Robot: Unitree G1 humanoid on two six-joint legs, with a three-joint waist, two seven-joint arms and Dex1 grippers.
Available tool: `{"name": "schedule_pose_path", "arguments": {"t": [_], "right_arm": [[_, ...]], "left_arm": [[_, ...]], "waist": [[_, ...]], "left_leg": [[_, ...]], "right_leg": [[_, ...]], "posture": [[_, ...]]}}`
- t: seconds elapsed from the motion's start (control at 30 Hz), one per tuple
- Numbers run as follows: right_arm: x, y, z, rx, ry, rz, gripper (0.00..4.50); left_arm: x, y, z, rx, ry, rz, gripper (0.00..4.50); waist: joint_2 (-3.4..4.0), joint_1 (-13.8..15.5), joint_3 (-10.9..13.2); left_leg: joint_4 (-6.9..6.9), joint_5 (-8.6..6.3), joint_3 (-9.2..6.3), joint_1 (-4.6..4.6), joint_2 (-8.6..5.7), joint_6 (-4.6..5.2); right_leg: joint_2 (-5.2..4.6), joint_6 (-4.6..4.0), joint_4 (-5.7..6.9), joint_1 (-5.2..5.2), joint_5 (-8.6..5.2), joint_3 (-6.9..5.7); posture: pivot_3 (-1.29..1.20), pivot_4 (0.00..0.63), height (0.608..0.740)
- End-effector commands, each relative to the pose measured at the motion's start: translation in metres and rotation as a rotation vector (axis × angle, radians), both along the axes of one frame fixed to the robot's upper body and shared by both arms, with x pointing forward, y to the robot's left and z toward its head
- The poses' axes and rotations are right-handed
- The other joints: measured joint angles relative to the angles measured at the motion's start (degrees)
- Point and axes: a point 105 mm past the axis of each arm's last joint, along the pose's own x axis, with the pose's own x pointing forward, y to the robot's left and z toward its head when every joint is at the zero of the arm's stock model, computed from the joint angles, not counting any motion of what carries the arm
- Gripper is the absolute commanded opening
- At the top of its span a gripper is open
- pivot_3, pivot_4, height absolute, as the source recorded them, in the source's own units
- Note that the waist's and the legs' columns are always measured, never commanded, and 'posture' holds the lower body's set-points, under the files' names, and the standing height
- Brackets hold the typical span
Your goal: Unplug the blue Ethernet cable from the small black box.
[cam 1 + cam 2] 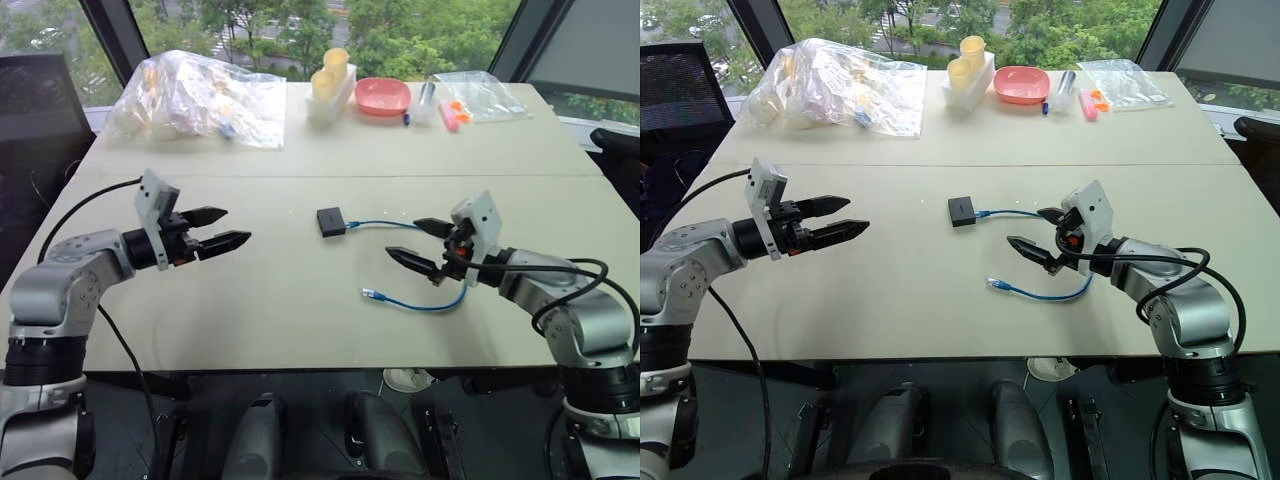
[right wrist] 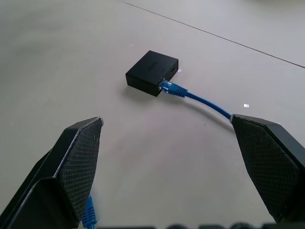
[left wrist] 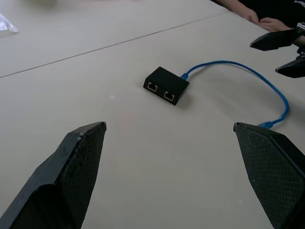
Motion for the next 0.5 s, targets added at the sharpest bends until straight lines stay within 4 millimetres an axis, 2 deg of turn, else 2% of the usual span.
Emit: {"name": "schedule_pose_path", "arguments": {"t": [0.03, 0.5], "right_arm": [[-0.0011, 0.0039, 0.0089, 0.006, -0.036, 0.016, 4.5], [-0.0037, 0.0057, 0.0068, 0.01, -0.033, 0.015, 4.5]], "left_arm": [[-0.0014, 0.0014, 0.0134, -0.004, -0.057, -0.002, 4.48], [-0.0021, -0.0011, 0.0121, 0.003, -0.036, -0.031, 4.48]], "waist": [[0.0, 0.0, 0.0], [0.0, 0.0, 0.0]], "left_leg": [[0.0, 0.0, 0.0, 0.0, 0.0, 0.0], [0.0, 0.0, 0.0, -0.01, 0.01, 0.0]], "right_leg": [[0.0, 0.0, 0.0, 0.0, 0.0, 0.0], [0.0, 0.0, -0.03, 0.0, 0.0, 0.0]], "posture": [[0.0, 0.15, 0.74], [0.0, 0.15, 0.74]]}}
